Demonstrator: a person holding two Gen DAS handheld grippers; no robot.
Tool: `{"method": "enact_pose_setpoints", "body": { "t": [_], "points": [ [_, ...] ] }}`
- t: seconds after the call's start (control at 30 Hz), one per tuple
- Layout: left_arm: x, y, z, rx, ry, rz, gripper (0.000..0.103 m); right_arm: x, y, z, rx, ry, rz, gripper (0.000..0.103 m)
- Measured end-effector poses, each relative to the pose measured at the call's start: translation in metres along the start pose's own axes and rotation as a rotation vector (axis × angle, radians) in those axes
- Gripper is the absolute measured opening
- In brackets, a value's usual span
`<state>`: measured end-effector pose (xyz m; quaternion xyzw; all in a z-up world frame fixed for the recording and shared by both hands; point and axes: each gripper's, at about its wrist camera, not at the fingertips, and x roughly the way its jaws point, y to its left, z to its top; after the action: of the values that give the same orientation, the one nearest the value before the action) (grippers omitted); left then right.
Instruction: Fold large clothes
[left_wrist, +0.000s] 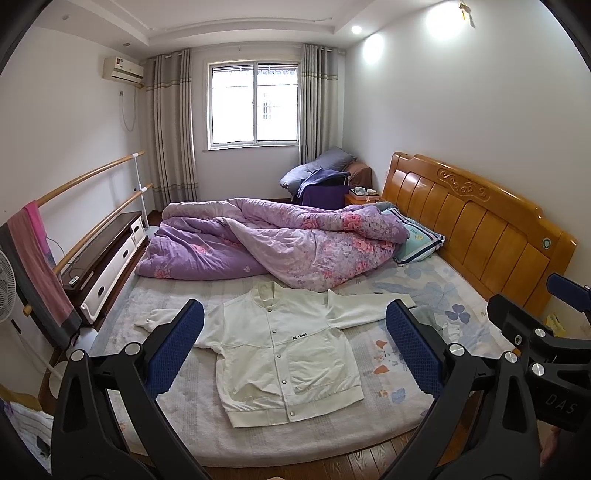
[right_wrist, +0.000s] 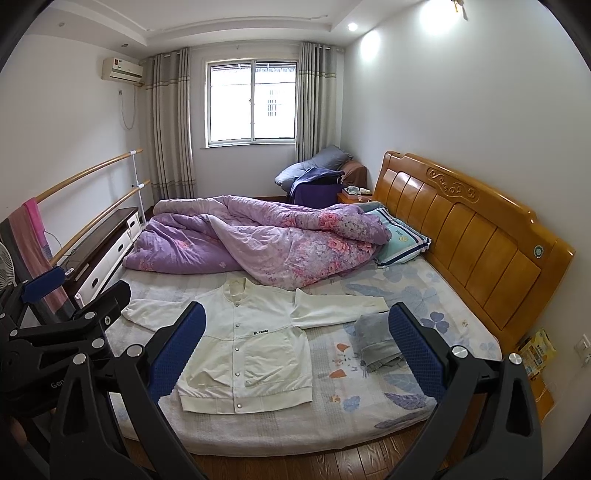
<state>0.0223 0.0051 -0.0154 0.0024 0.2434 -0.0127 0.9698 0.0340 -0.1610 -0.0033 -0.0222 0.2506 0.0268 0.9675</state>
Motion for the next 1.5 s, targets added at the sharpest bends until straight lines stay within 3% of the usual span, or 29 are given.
{"method": "enact_pose_setpoints", "body": {
  "t": [1.5],
  "points": [
    [-0.019, 0.002, -0.003, -0.011, -0.005, 0.023, 0.098, -0.002, -0.002, -0.002, -0.002, -0.006, 0.014, 0.096]
  ]
}}
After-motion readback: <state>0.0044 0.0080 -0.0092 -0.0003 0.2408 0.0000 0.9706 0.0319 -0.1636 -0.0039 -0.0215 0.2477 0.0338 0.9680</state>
